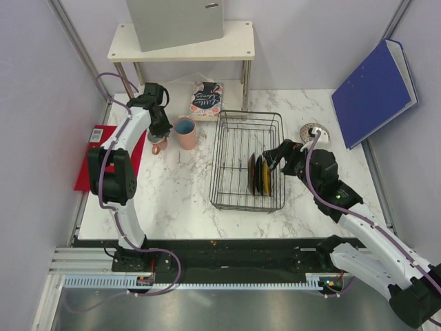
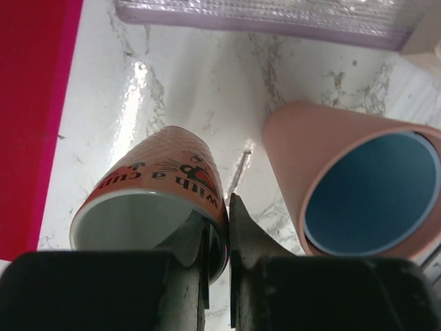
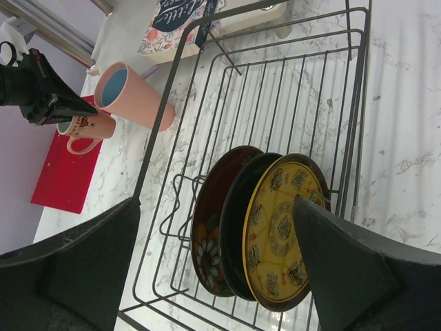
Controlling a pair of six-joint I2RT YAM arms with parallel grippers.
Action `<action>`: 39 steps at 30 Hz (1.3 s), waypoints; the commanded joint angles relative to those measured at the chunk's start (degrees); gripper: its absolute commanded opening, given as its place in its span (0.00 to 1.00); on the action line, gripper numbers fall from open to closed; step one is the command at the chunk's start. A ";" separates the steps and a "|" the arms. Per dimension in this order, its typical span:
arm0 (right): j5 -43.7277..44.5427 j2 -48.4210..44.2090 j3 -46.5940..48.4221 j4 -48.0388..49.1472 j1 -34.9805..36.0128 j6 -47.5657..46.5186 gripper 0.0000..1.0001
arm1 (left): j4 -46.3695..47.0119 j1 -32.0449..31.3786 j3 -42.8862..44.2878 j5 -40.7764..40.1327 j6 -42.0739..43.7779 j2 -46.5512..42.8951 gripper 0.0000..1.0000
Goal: Unload the mixed dishes from the dish rack
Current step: Place the cup at the center of the board.
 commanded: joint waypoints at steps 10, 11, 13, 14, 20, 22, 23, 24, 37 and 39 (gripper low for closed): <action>1.52 1.98 0.31 0.08 0.19 -2.61 0.98 | -0.79 2.87 5.38 3.53 2.65 6.94 0.02; 1.52 2.16 0.31 0.17 0.28 -2.70 0.98 | -0.79 2.96 5.55 3.53 2.74 7.21 0.02; 1.52 2.68 0.40 0.17 0.19 -2.78 0.98 | -0.79 2.96 5.64 3.53 2.74 7.47 0.02; 1.52 2.69 0.40 0.17 0.19 -2.96 0.98 | -0.79 2.87 5.73 3.53 2.65 7.47 0.04; 1.79 2.77 0.05 0.08 0.19 -3.14 0.98 | -0.79 2.87 6.70 3.45 3.00 6.68 0.18; 1.88 2.77 -0.04 0.17 0.19 -3.14 0.98 | -0.97 2.96 7.40 3.44 3.09 6.07 0.22; 1.79 2.69 -0.04 0.08 0.28 -3.14 0.98 | -0.97 2.87 7.58 3.62 3.09 5.81 0.24; 1.79 2.69 -0.13 0.08 0.19 -3.05 0.98 | -1.14 2.87 8.01 3.71 3.18 5.72 0.25; 1.70 1.72 -0.74 -0.18 0.19 -2.87 0.98 | -1.85 2.87 8.63 1.78 2.48 1.68 0.34; 1.70 1.81 -0.74 -0.18 0.19 -2.96 0.98 | -1.76 2.87 9.33 1.25 2.48 0.01 0.35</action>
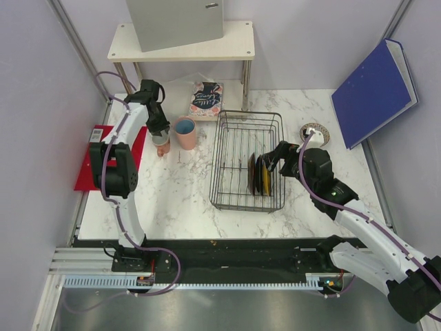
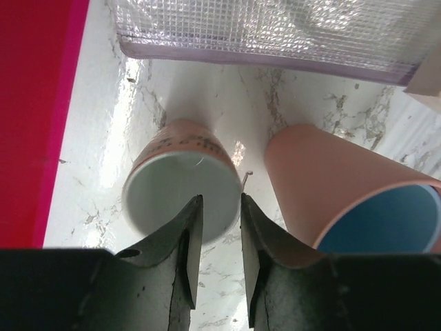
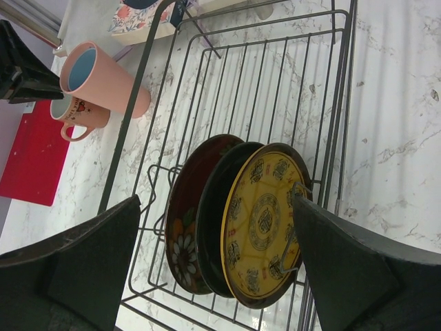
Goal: Unload the mixed dishes from the dish rack
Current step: Place the cup at the center of the board, then pick up the plate from the dish rack.
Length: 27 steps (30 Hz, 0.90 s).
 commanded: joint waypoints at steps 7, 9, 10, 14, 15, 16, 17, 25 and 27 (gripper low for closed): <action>0.28 -0.26 -0.37 0.63 0.19 -0.23 0.98 | -0.34 -0.01 2.69 -1.02 0.79 -8.46 0.35; 0.28 -0.62 -0.55 0.72 0.19 -0.40 0.98 | -0.25 -0.19 1.81 -1.46 0.01 -9.69 0.35; 0.19 -0.70 -0.63 0.72 0.19 -0.58 0.98 | -0.34 -0.19 1.81 -1.64 -0.09 -10.39 0.35; 0.63 -0.27 -0.11 0.19 0.28 -1.80 0.98 | 1.06 -1.24 1.46 -2.43 -2.10 -18.81 0.36; 0.89 0.08 0.24 -0.33 0.19 -2.24 0.98 | 1.50 -1.77 1.37 -2.43 -2.11 -20.66 0.37; 1.85 0.52 1.11 -0.77 0.19 -2.68 0.98 | 2.11 -3.51 1.20 -2.52 -1.94 -22.42 0.37; 2.64 1.48 1.65 -1.91 0.19 -3.47 0.98 | 3.25 -4.66 0.41 -2.43 -1.32 -25.83 0.39; 6.51 2.91 5.51 -3.94 0.19 -3.83 0.98 | 16.34 -27.30 -15.56 -7.61 0.35 -39.40 0.80; 8.27 1.94 5.69 -3.68 0.28 -3.30 0.98 | 18.20 -32.76 -17.96 -9.19 -1.48 -40.28 0.84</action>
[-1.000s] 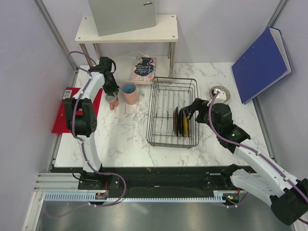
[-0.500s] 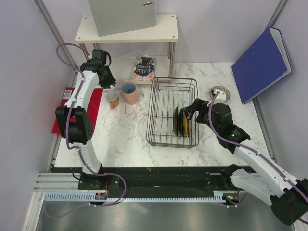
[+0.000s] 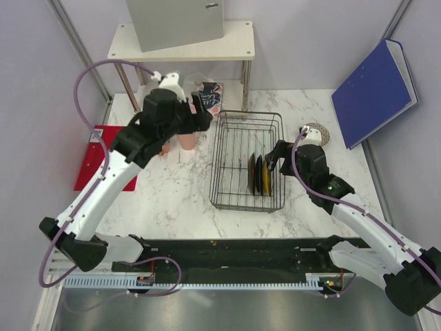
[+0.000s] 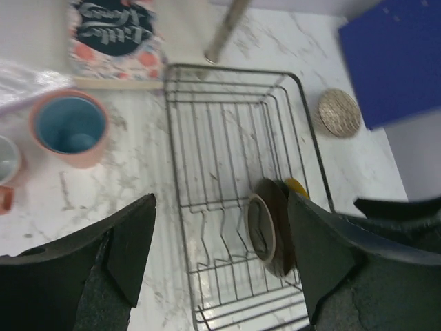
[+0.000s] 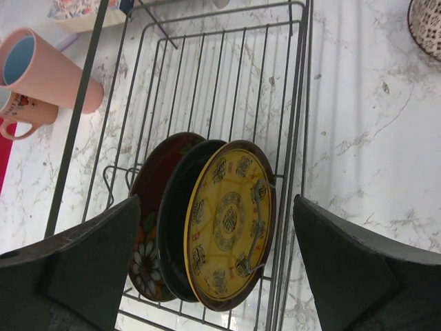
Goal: Unload the mixed dishes from the dish rack
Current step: Pick up the plate from the dish rack.
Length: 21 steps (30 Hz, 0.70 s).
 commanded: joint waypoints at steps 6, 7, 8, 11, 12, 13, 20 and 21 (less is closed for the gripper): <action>13.50 -2.05 7.36 -4.85 0.19 1.00 0.98 | 13.64 -16.79 -16.10 -9.81 -8.59 -1.92 0.88; 14.66 -1.35 7.81 -7.04 0.19 1.53 0.98 | 15.59 -16.89 -19.86 -6.86 -11.64 -3.24 0.97; 16.49 -1.43 7.99 -7.67 0.19 1.97 0.98 | 17.44 -16.80 -21.55 -4.39 -13.06 -3.60 0.99; 17.65 -4.14 6.41 -7.51 0.19 4.52 0.98 | 22.62 -16.63 -26.47 4.39 -18.26 -4.39 0.99; 15.92 -5.20 5.10 -6.89 0.19 4.53 0.98 | 24.90 -15.93 -27.79 7.38 -18.35 -4.57 0.99; 14.16 -6.86 4.83 -5.84 0.19 2.79 0.98 | 31.02 -15.57 -31.72 13.33 -18.70 -5.87 0.99; 10.62 -3.81 7.64 -12.94 0.19 0.30 0.98 | 19.15 -20.83 -25.62 3.83 -12.20 -1.60 0.93; 10.54 -2.76 7.29 -13.91 0.28 0.83 0.98 | 16.52 -21.63 -23.43 -1.41 -12.02 -0.97 0.93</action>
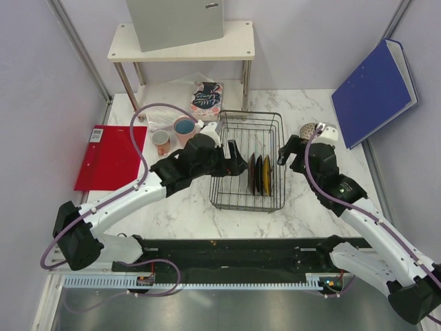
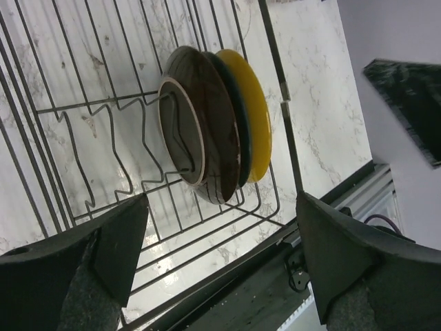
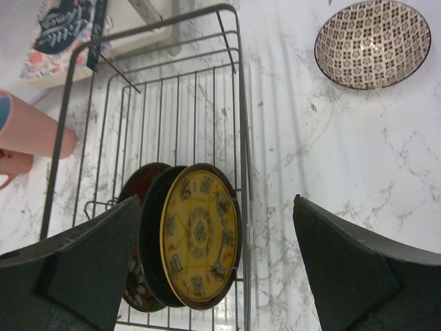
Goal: Unload the mixed dishes from the dish rack
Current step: Pick up the plate from the dish rack.
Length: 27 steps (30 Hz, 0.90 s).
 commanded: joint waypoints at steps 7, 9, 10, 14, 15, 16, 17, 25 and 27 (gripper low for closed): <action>-3.77 2.02 -3.22 -2.81 0.19 1.96 0.98 | -16.00 -5.67 7.72 -18.93 -2.21 3.04 0.99; -3.77 -1.83 -6.03 0.34 0.10 1.62 0.98 | -19.59 -6.63 7.54 -22.95 -2.12 2.34 0.99; -5.08 -2.90 -6.74 1.32 0.19 0.83 0.98 | -20.82 -6.72 7.71 -24.28 -2.04 2.25 0.99; -13.78 -3.70 -7.10 2.82 0.19 -2.52 0.98 | -25.92 -6.72 8.15 -30.27 -3.87 2.34 0.99; -15.88 -3.79 -7.45 3.00 0.19 -3.56 0.98 | -26.11 -6.72 7.89 -30.62 -5.36 2.08 0.99; -16.86 -3.96 -7.88 3.26 0.19 -4.01 0.98 | -26.11 -6.72 7.54 -30.37 -6.24 1.20 0.99; -17.65 -4.49 -9.11 3.70 0.19 -4.28 0.96 | -25.59 -6.72 7.19 -29.93 -6.77 0.85 0.99; -22.15 -9.41 -15.27 7.74 0.28 -5.86 0.73 | -22.24 -6.72 4.37 -21.76 -5.90 3.74 0.98; -22.05 -9.24 -16.24 8.18 0.37 -6.12 0.67 | -22.15 -6.72 4.46 -20.53 -5.81 4.53 0.97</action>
